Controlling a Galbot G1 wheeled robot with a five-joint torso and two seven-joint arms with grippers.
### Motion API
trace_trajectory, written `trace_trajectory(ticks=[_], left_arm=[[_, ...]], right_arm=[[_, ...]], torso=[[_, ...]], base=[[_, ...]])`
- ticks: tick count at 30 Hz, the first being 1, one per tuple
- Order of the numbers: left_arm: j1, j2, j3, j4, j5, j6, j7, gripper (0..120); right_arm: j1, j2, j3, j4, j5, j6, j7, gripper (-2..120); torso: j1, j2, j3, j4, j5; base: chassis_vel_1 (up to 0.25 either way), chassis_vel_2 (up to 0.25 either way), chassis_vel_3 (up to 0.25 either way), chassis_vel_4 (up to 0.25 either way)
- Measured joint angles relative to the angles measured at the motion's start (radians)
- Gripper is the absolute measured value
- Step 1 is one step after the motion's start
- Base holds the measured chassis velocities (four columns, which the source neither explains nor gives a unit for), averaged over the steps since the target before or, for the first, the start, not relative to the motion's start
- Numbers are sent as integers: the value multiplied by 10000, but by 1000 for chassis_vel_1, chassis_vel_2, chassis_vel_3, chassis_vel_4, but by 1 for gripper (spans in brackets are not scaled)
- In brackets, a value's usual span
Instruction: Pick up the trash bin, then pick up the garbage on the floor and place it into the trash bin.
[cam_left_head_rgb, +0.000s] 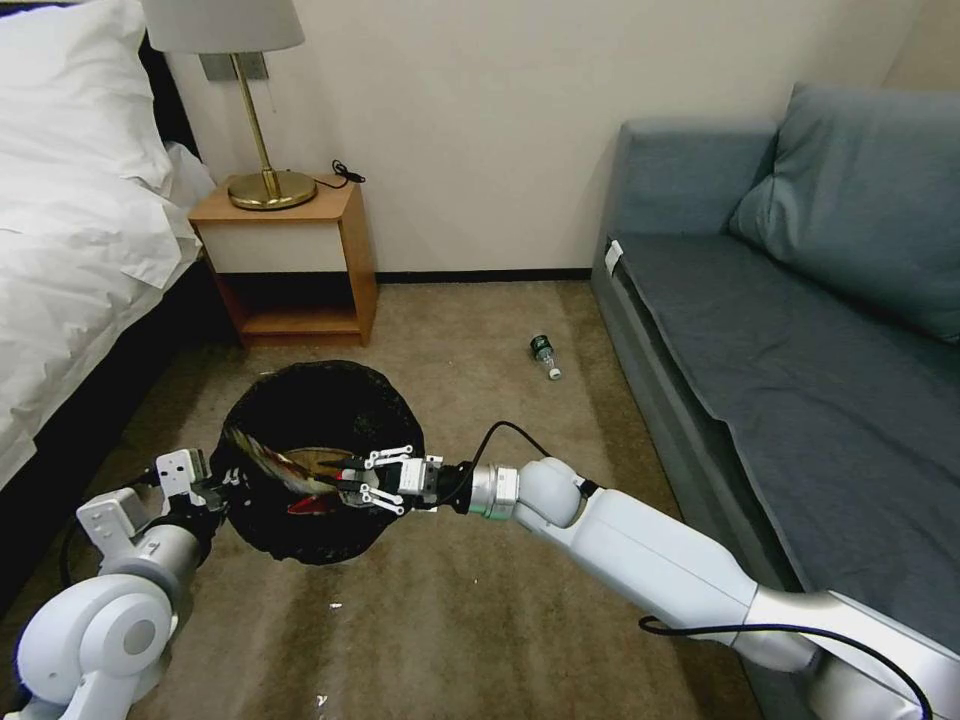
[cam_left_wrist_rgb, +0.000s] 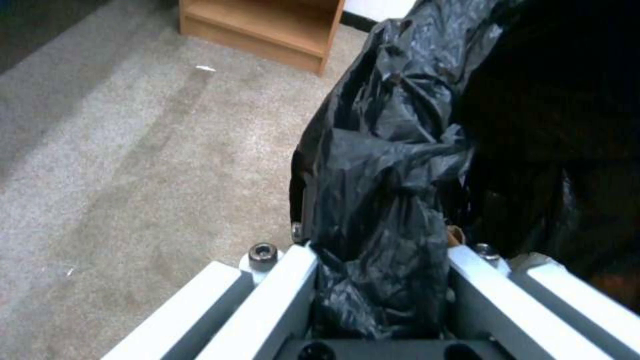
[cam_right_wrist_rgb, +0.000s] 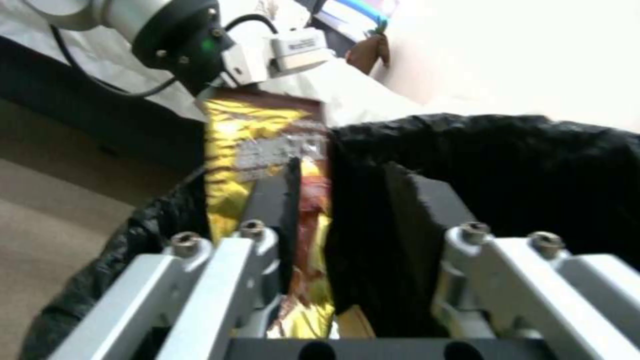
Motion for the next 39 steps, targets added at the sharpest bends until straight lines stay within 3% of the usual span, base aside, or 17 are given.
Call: trace_trajectory(ticks=[4,6,10,12,13,14,16,17,19,20,22,26,33,35,37,39], left_arm=[[-51,8,12,108,-41,7,-51,0],[-99,41,-7,274,-48,8,-55,0],[-118,72,-54,383,-45,6,-19,0],[-119,74,-106,455,40,-106,240,0],[-116,58,-134,479,104,-205,344,0],[-116,58,-134,479,104,-205,344,0],[-32,-44,-246,476,267,-356,517,0],[-32,-44,-246,476,267,-356,517,0],[61,-160,-330,394,443,-446,625,0],[61,-160,-330,394,443,-446,625,0],[104,-265,-334,317,721,-625,884,0],[174,-375,-356,271,932,-774,1085,0],[363,-596,-456,-52,976,-648,1034,0],[431,-650,-507,-165,882,-390,722,0],[495,-734,-599,-231,406,146,-76,0],[514,-741,-611,-230,216,264,-271,0]], right_arm=[[-10,-69,494,110,215,159,-68,57],[-11,-470,1075,815,727,182,-43,68],[-46,-995,1593,1793,1100,2,529,78],[-337,-1493,2518,2910,1438,-593,1836,88],[-575,-1673,2941,3413,1544,-1079,2987,93],[-575,-1673,2941,3413,1544,-1079,2987,93],[-1089,-1729,3602,4071,1665,-2043,5701,99],[-1089,-1729,3602,4071,1665,-2043,5701,99],[-1800,-1551,4417,4339,1646,-2769,7432,100],[-1800,-1551,4417,4339,1646,-2769,7432,100],[-2913,-1323,5443,4457,1236,-3230,8727,100],[-4080,-1261,6441,4641,748,-3508,9430,100],[-6299,-1153,8496,5144,91,-3834,9302,100],[-6855,-1027,8890,5245,-54,-3802,9149,100],[-7766,-664,9251,5402,-458,-3516,8779,100],[-8000,-501,9274,5428,-598,-3431,8678,100]], torso=[[0,0,0,3,0],[0,0,1,4,0],[0,0,-1,1,-2],[-1,0,-2,2,-1],[0,0,-2,-7,-3],[0,0,-2,-7,-3],[0,0,-2,-3,2],[0,0,-2,-3,2],[0,0,-1,8,1],[0,0,-1,8,1],[-1,0,-2,1,2],[0,0,0,-1,4],[-1,0,-2,-3,2],[-1,0,-2,-1,1],[-1,1,-3,3,0],[0,0,-2,3,-3]], base=[[0,0,0,0],[0,0,0,0],[0,0,0,0],[0,0,0,0],[0,0,0,0],[0,0,0,0],[0,0,0,0],[0,0,0,0],[0,0,0,0],[0,0,0,0],[0,0,0,0],[0,0,0,0],[0,0,0,0],[0,0,0,0],[0,0,0,0],[0,0,0,0]])
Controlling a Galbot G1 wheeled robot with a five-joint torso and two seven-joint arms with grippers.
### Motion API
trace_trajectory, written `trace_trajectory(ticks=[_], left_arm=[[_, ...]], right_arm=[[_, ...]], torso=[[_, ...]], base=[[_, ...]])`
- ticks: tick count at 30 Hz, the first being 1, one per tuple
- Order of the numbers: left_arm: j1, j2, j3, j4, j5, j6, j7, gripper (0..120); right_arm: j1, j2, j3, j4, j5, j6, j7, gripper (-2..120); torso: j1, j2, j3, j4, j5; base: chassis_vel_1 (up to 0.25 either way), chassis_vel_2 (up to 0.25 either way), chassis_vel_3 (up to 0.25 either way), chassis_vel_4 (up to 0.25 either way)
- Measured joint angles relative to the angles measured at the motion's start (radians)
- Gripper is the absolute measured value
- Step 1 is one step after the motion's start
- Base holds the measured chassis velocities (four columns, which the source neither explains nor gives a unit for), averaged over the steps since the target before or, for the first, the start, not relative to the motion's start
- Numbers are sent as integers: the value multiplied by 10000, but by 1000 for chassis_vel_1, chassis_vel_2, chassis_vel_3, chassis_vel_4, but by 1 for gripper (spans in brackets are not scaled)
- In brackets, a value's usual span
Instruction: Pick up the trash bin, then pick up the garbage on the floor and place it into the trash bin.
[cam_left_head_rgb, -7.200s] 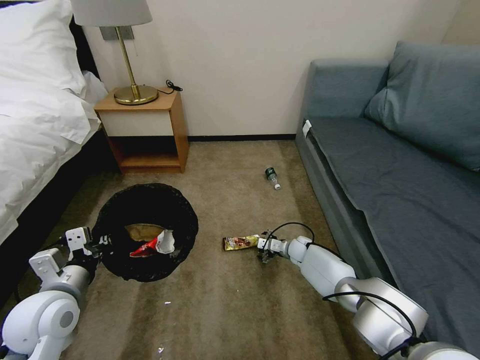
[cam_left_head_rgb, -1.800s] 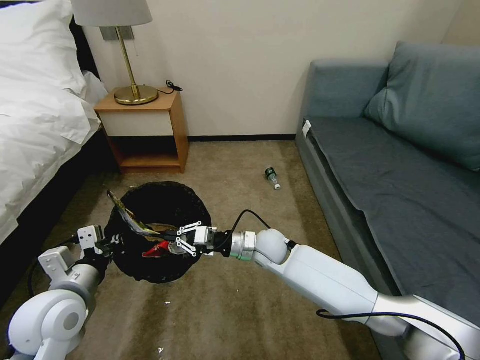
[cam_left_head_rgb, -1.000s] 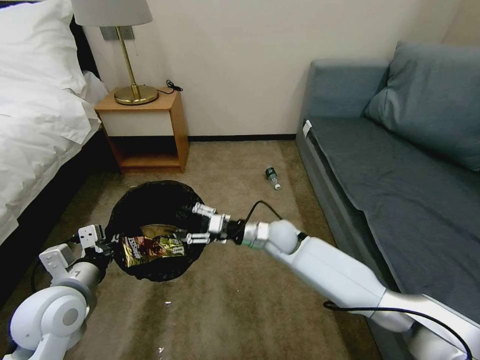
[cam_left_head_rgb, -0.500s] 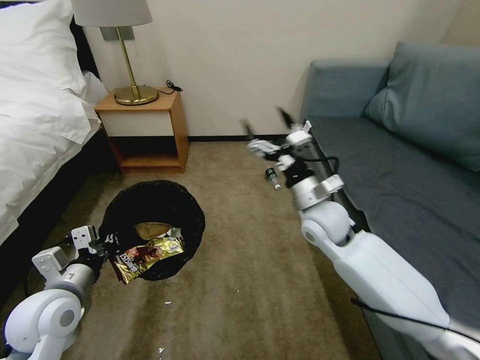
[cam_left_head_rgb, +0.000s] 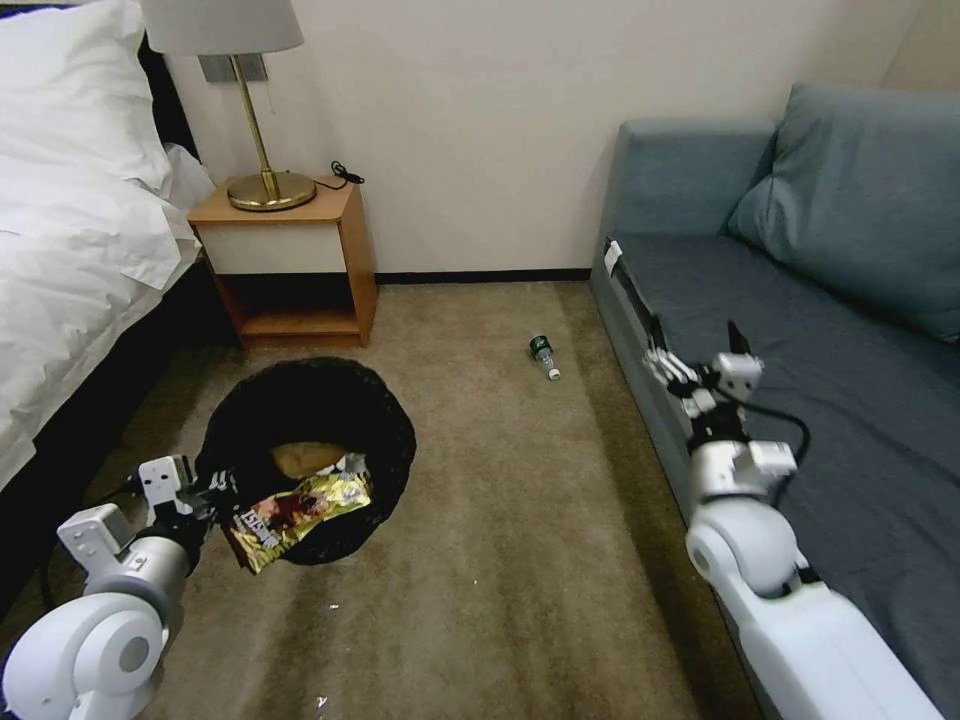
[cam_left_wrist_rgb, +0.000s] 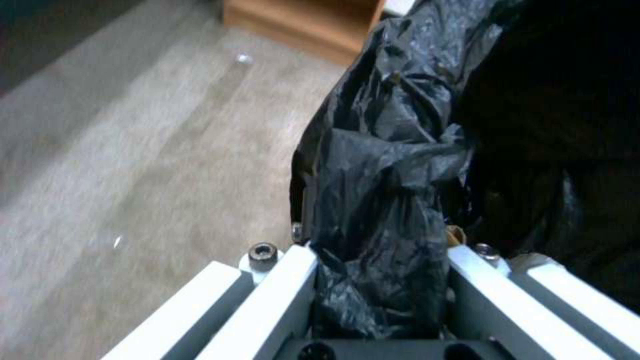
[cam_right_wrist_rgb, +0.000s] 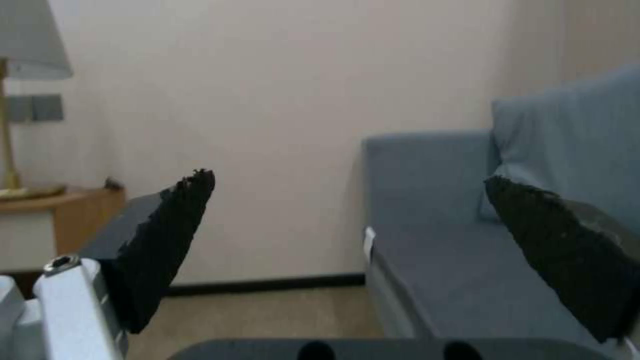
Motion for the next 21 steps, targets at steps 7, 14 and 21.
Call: trace_trajectory(ticks=[7,14,21], left_arm=[[44,-102,-7,-21,-164,102,-132,0],[54,-104,-27,-98,-209,107,-172,0],[77,-281,94,-96,-86,98,-152,0]], right_arm=[[-786,654,-137,-195,-965,489,-432,100],[-1052,692,-273,-414,-1290,708,-635,100],[-853,669,-590,-702,-1276,905,-755,100]], torso=[[0,0,1,0,1],[0,1,1,-3,1],[0,1,1,-1,1]], base=[[0,0,0,0],[0,0,0,0],[0,0,0,0]])
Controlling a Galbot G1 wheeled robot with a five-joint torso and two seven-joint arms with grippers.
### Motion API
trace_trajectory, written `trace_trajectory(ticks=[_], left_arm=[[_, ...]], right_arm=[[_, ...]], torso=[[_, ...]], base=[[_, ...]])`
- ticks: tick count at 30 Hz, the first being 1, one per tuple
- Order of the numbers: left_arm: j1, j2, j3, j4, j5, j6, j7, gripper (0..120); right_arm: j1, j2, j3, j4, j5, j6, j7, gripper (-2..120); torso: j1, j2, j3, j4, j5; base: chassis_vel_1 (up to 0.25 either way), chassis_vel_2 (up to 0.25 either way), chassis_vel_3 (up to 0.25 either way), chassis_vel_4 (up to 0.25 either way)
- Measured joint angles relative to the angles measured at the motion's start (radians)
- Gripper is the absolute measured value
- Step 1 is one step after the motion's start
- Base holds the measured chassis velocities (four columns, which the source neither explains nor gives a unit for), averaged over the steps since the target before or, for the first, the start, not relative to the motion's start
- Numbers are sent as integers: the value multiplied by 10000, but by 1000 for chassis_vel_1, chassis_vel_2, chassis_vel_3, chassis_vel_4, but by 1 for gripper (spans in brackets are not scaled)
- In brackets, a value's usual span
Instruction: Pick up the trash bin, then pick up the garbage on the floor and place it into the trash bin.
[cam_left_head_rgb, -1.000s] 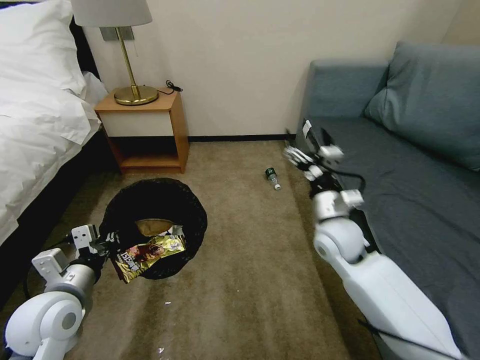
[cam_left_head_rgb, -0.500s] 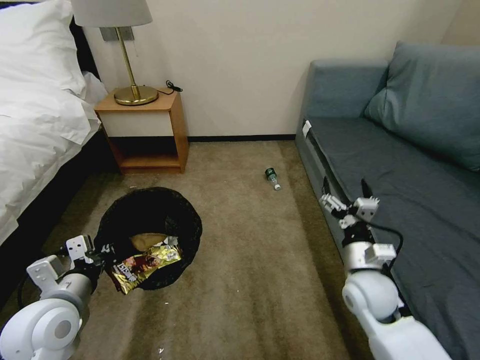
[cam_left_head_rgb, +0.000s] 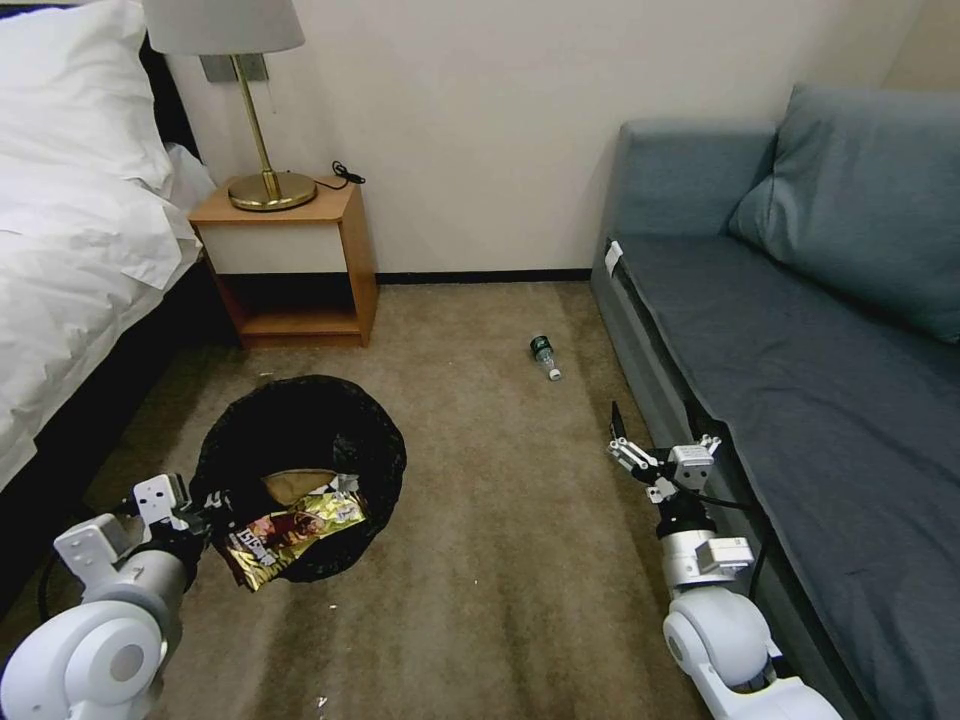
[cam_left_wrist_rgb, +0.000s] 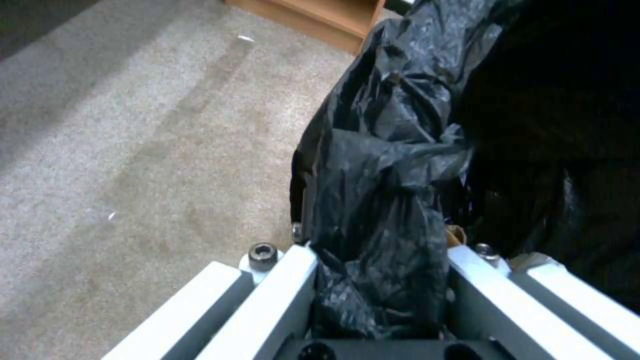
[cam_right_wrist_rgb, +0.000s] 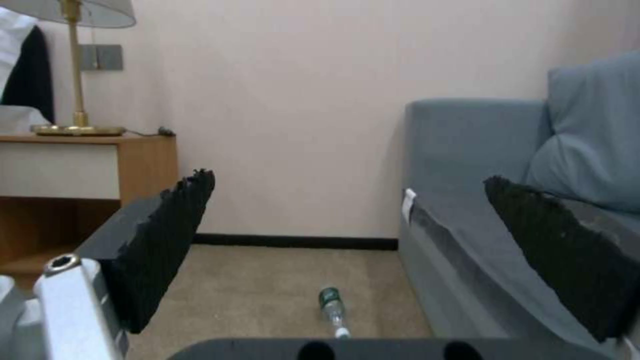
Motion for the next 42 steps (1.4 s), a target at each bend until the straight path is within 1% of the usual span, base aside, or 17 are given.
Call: trace_trajectory(ticks=[11,21,32,42], left_arm=[[-21,49,-27,-10,-4,-35,8,0],[-62,136,-9,-13,-18,-56,20,0],[-13,114,10,-85,0,-76,22,0],[53,104,-12,-193,25,-124,26,0]], right_arm=[[245,-105,-211,-236,86,71,-79,100],[359,-197,-277,-286,250,82,-108,100],[291,-249,-262,-283,297,116,-180,100],[252,-222,-319,-343,358,194,-235,100]], torso=[[0,0,0,0,1],[0,0,2,0,1],[0,0,1,0,1],[0,0,0,0,1]], base=[[0,0,0,0],[-57,65,65,-57],[-39,34,28,-35],[-77,84,76,-70]])
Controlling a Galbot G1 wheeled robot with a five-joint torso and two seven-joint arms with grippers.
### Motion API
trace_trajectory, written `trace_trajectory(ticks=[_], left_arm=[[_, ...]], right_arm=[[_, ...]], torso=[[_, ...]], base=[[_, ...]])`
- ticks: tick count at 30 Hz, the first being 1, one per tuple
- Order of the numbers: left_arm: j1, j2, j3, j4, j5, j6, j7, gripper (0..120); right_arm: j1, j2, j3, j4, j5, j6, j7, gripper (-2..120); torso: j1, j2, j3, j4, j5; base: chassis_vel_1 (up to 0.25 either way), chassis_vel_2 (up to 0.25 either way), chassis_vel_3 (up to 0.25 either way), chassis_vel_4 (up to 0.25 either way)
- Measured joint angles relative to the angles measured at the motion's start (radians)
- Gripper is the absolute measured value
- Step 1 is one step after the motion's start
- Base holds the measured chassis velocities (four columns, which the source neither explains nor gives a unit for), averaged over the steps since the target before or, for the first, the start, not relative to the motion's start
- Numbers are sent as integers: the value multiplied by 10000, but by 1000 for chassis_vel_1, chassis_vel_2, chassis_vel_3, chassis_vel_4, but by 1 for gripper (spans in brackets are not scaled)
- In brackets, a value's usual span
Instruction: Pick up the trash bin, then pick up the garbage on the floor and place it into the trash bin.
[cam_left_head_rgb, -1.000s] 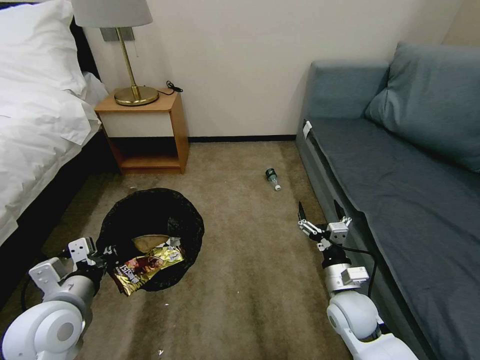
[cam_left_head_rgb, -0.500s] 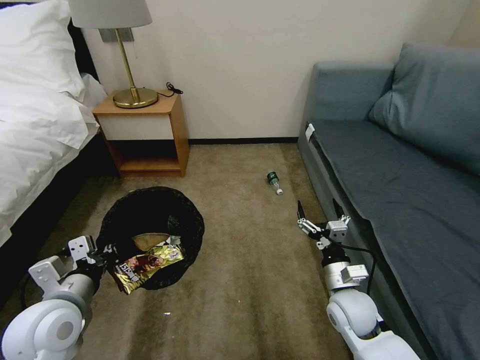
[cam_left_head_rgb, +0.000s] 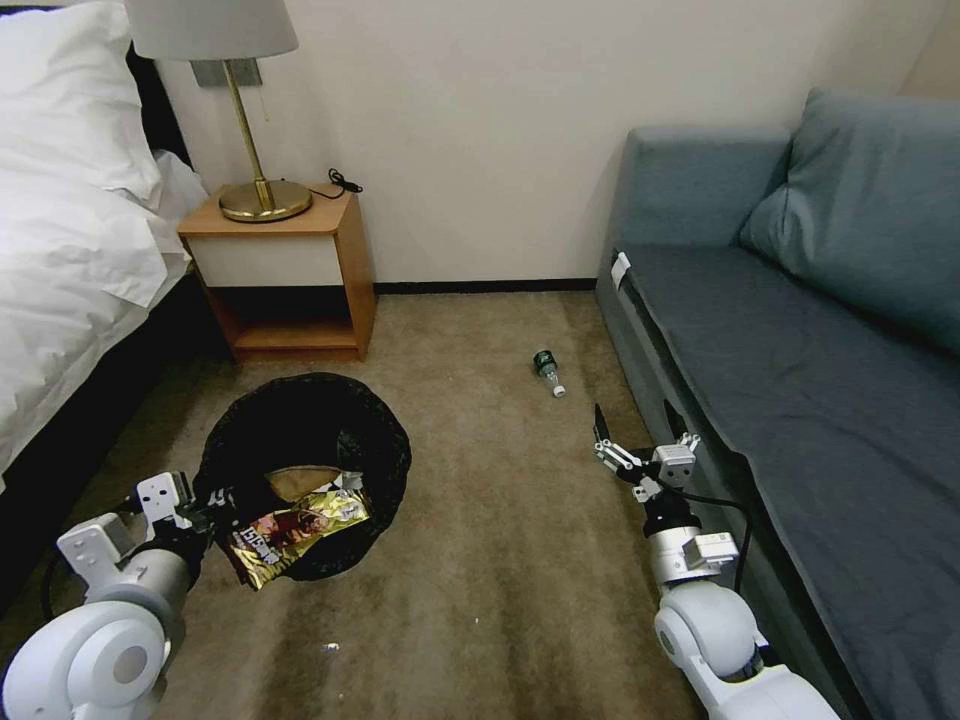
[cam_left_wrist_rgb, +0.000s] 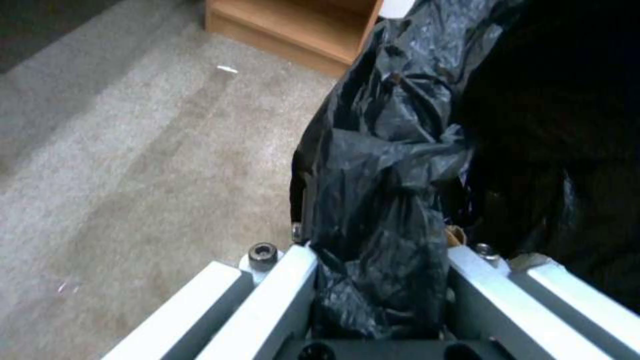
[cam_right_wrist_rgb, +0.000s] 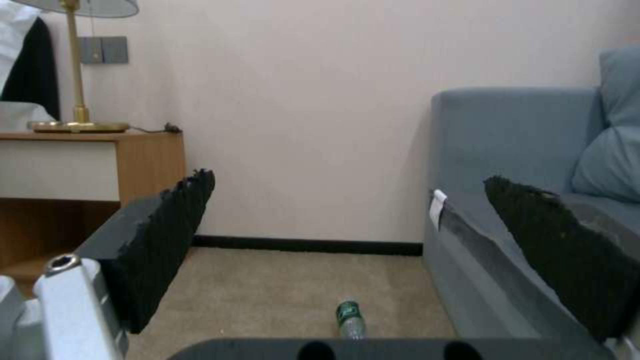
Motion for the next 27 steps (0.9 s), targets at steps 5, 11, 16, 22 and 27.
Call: trace_trajectory(ticks=[5,11,16,22,27], left_arm=[[18,-22,-1,-30,26,-33,8,0],[21,-25,5,-42,39,-40,8,0],[16,1,9,-48,39,-43,9,0],[10,13,10,-48,33,-48,8,0],[-23,8,26,7,37,-61,8,0]], right_arm=[[-26,-5,-38,-3,1,19,-14,100],[-41,-51,-44,4,3,34,-24,100],[-41,-49,-66,5,2,35,-27,100],[-29,-29,-124,-9,0,35,-32,100],[7,-27,-169,-72,-6,35,-39,100]], torso=[[0,-1,0,1,0],[0,-2,0,1,0],[0,-1,0,0,1],[0,-1,0,0,1],[0,-1,0,0,0]], base=[[-97,107,96,-102],[-90,99,88,-87],[-111,83,99,-99],[-105,102,113,-112],[-102,122,108,-121]])
